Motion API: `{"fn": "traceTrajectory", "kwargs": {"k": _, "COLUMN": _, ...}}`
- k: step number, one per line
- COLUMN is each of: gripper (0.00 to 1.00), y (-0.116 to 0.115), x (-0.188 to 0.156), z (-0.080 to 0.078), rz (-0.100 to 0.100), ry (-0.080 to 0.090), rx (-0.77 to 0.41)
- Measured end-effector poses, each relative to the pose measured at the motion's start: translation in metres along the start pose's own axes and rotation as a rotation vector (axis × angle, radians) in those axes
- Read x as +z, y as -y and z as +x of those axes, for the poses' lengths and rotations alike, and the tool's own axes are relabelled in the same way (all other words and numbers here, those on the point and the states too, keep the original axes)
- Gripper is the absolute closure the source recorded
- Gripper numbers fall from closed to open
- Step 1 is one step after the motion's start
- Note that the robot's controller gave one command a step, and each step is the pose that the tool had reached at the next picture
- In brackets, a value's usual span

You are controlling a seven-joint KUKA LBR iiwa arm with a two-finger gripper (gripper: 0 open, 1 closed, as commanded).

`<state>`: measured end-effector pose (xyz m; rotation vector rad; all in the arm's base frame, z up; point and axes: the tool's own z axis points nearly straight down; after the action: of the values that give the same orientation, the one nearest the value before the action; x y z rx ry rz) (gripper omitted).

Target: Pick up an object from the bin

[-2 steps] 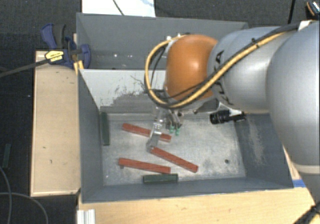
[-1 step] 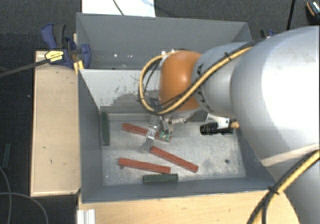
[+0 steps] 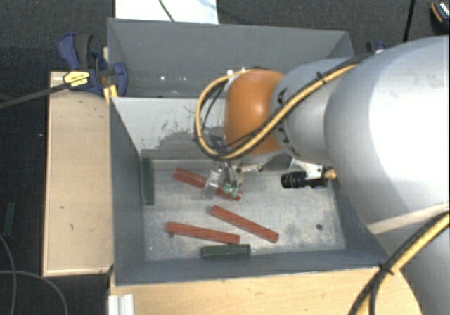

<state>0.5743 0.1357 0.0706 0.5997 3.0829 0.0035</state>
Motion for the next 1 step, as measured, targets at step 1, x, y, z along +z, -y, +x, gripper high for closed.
{"fn": "traceTrajectory", "kwargs": {"k": 1, "gripper": 1.0, "y": 0.0246, "x": -0.1282, "z": 0.0158, "rz": -0.003, "ry": 0.006, "rx": 0.024}}
